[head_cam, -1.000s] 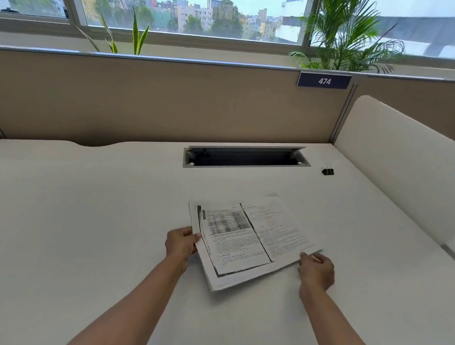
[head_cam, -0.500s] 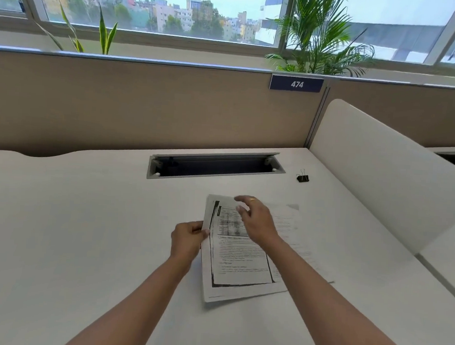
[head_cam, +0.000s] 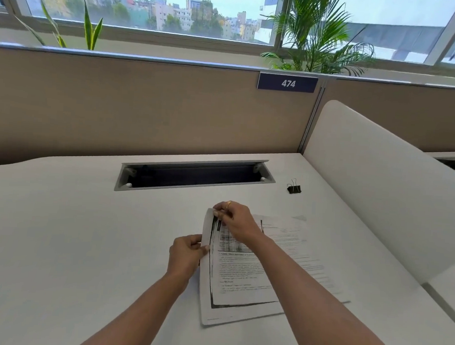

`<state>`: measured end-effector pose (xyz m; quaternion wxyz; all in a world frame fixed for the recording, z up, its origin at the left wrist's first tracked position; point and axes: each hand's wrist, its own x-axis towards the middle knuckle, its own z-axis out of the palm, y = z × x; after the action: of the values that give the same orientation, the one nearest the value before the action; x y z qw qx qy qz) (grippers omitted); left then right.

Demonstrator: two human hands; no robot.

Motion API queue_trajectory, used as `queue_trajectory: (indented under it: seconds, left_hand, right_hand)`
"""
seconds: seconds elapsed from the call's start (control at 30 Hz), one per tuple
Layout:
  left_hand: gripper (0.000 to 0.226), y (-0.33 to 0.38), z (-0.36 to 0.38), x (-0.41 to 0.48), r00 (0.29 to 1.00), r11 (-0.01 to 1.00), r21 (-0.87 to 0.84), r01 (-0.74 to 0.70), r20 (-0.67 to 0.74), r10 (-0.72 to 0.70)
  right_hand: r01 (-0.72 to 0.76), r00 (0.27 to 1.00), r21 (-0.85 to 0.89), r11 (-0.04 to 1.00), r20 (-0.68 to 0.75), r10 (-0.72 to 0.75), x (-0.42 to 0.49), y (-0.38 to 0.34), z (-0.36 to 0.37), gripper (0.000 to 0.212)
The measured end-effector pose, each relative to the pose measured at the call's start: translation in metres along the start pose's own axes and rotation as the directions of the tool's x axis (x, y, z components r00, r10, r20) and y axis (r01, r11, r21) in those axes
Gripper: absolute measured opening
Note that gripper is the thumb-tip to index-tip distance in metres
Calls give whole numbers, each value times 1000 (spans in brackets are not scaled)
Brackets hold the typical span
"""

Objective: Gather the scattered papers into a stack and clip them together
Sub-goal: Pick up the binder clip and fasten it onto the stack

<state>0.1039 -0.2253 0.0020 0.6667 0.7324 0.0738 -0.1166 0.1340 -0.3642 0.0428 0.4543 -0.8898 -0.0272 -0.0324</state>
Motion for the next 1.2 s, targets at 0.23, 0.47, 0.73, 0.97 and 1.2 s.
queue_trajectory:
  seconds: [0.23, 0.47, 0.73, 0.97, 1.2]
  left_hand:
    - [21, 11, 8, 40, 994, 996, 42, -74, -75, 77]
    - [18, 9, 15, 68, 978, 962, 208, -178, -69, 196]
    - [21, 3, 21, 90, 952, 934, 235, -271, -80, 296]
    - [17, -7, 23, 101, 943, 926, 232, -299, -78, 324]
    - [10, -9, 23, 104, 956, 952, 163, -260, -92, 277]
  right_hand:
    - [-14, 999, 13, 1000, 31, 14, 27, 29, 10, 21]
    - [-72, 997, 83, 994, 27, 70, 41, 49, 11, 21]
    - [-223, 898, -69, 972, -402, 178, 76, 93, -44, 20]
    - [-422, 813, -316, 850, -546, 201, 105, 146, -113, 40]
    - [-471, 856, -416, 778, -428, 289, 123, 164, -126, 54]
